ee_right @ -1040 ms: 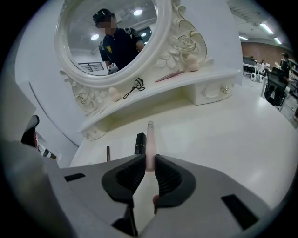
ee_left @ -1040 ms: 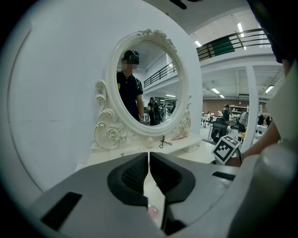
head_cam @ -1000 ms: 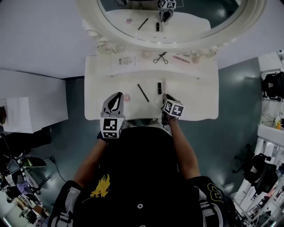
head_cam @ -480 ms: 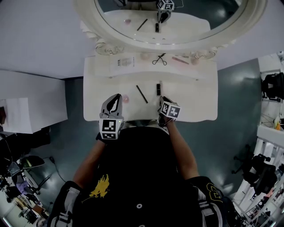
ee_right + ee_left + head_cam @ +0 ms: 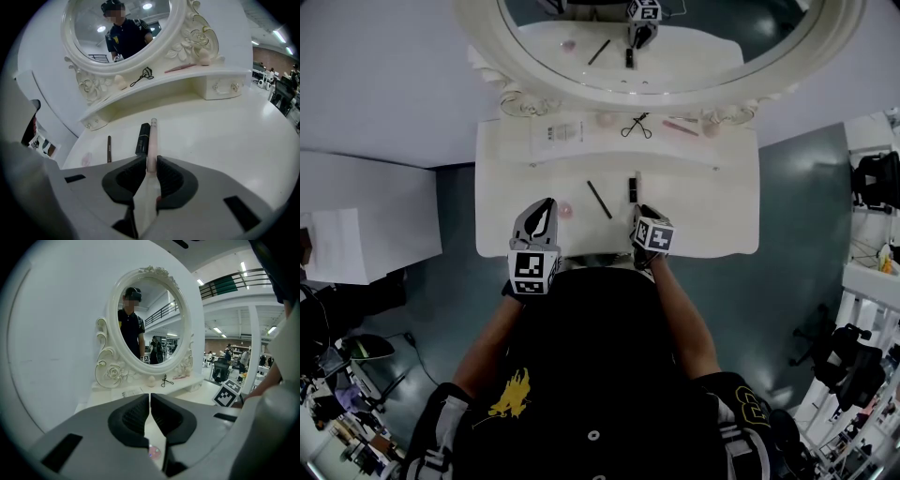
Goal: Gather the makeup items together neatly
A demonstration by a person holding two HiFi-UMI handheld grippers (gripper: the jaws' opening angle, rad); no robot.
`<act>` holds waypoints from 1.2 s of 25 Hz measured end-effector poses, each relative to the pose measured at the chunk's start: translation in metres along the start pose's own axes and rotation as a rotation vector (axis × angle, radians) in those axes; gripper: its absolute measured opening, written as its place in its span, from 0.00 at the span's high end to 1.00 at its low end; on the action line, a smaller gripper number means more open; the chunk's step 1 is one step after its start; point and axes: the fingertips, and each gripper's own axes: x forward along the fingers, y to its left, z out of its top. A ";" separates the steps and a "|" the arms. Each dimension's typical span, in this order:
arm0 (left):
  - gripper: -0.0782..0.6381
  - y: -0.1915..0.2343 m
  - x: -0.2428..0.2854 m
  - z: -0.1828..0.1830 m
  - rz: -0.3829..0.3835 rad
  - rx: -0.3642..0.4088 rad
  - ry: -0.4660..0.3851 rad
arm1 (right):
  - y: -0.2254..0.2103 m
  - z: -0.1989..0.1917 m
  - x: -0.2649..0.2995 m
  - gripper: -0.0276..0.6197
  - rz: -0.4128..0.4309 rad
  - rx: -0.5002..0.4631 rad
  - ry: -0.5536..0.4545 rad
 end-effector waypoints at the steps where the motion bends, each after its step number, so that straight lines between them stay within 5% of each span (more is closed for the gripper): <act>1: 0.86 0.000 0.000 0.000 -0.001 0.000 0.000 | 0.001 -0.001 0.000 0.82 0.000 -0.005 0.001; 22: 0.86 0.000 -0.008 -0.004 -0.004 -0.010 -0.005 | 0.003 -0.008 -0.008 0.78 -0.017 -0.032 -0.006; 30: 0.86 0.011 -0.012 -0.029 0.019 -0.061 0.016 | 0.052 0.021 -0.021 0.78 0.067 -0.290 -0.081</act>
